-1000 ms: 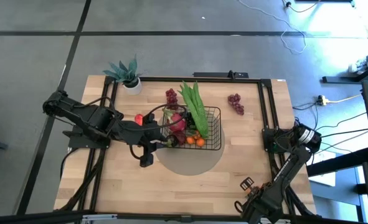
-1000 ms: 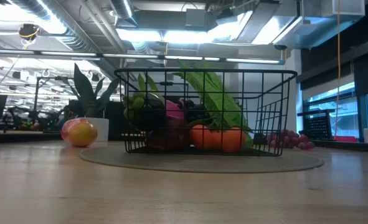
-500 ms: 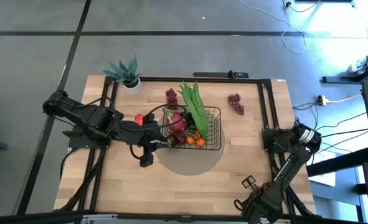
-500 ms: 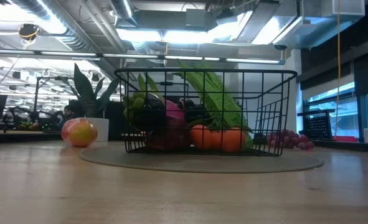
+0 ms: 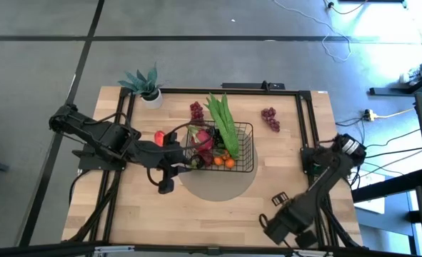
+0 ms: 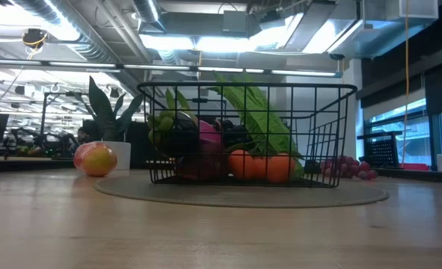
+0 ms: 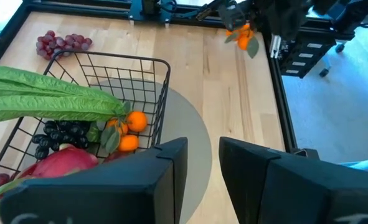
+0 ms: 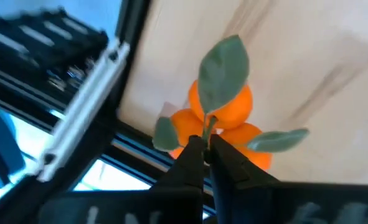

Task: Build produce basket
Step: Put the orange tangerines into the black wire basket

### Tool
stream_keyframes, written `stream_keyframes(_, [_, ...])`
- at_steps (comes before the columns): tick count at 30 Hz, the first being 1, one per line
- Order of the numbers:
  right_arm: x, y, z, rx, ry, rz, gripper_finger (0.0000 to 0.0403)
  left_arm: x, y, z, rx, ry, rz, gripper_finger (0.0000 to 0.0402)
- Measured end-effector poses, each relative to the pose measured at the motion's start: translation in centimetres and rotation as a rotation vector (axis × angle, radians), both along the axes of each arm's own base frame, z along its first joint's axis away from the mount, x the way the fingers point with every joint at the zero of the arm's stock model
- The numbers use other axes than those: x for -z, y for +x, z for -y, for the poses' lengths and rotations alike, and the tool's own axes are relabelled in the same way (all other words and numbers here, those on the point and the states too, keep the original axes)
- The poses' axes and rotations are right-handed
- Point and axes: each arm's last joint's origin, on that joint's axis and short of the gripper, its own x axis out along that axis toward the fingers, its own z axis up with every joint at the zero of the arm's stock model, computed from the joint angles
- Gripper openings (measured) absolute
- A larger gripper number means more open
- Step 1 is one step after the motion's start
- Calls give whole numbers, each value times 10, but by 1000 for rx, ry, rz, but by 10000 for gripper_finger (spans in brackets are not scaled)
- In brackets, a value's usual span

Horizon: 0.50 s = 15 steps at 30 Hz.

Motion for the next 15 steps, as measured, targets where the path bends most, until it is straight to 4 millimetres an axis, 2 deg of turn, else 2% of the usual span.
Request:
stream_keyframes(9, [-70,41,40,170,-82,163,0,1,0,0,30,30,-9,82])
stream_keyframes(15, [-121,66,71,226,-73,394,0,1,0,0,41,44,-9,82])
